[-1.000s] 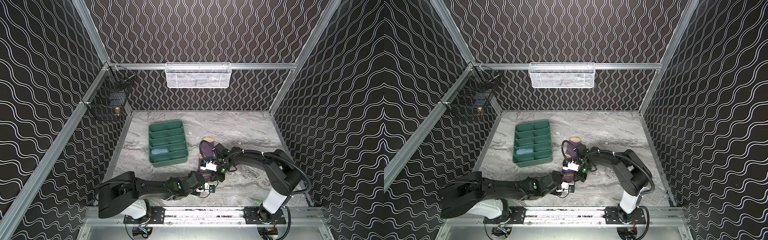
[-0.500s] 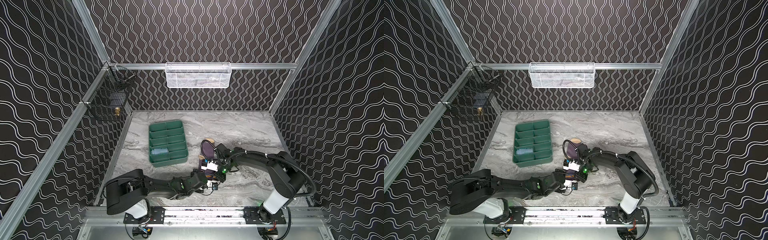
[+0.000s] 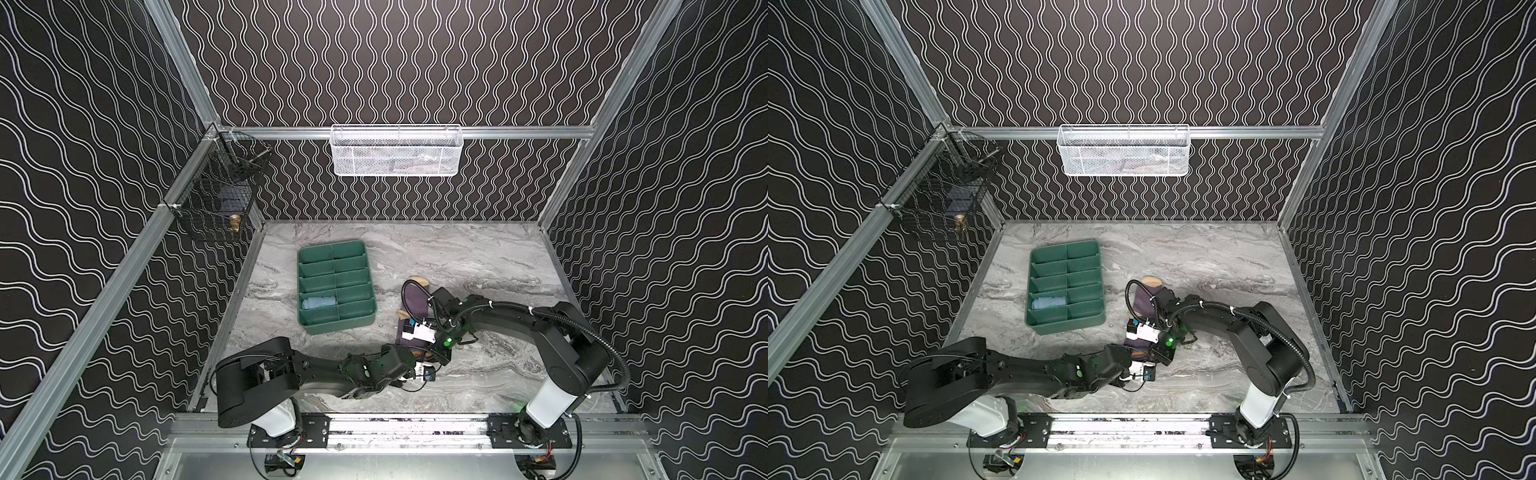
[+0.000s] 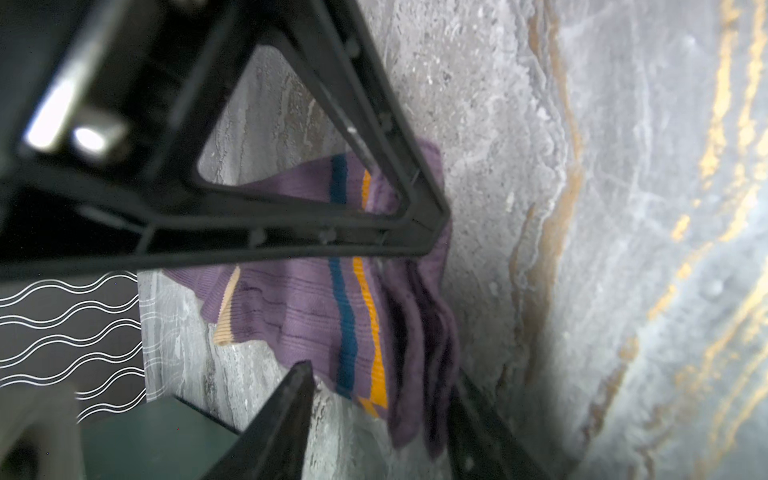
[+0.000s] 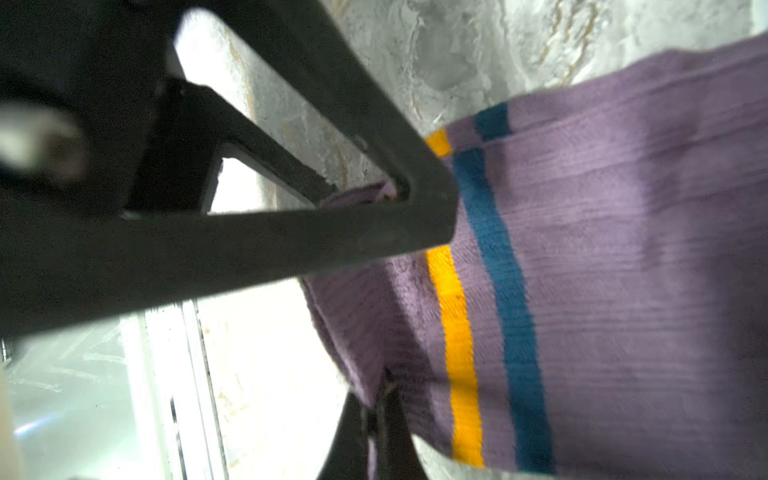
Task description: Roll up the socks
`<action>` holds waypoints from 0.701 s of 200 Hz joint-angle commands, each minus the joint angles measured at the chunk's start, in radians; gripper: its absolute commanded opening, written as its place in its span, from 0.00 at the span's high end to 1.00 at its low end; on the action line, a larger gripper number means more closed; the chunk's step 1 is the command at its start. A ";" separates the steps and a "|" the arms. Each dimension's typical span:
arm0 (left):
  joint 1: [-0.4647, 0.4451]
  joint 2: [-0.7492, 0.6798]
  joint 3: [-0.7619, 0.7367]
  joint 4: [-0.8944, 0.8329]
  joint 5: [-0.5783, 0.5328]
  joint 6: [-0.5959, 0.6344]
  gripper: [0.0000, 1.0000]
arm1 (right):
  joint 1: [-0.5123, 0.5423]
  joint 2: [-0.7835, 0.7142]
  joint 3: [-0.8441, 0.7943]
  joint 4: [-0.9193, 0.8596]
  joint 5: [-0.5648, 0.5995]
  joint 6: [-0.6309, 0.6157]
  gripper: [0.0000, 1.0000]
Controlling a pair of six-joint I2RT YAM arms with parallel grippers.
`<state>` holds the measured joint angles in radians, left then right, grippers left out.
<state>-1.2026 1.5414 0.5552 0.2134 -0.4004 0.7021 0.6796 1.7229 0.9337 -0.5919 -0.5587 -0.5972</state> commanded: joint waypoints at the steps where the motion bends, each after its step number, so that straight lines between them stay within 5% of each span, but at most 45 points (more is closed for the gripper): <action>1: 0.000 0.009 0.005 -0.036 0.000 -0.027 0.54 | 0.000 0.003 0.001 -0.009 -0.020 0.000 1.00; 140: 0.001 0.031 0.079 -0.153 0.050 -0.100 0.78 | 0.001 0.014 -0.006 0.010 -0.010 0.026 1.00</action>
<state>-1.2026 1.5665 0.6090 0.1234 -0.3817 0.6415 0.6796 1.7359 0.9325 -0.5865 -0.5583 -0.5827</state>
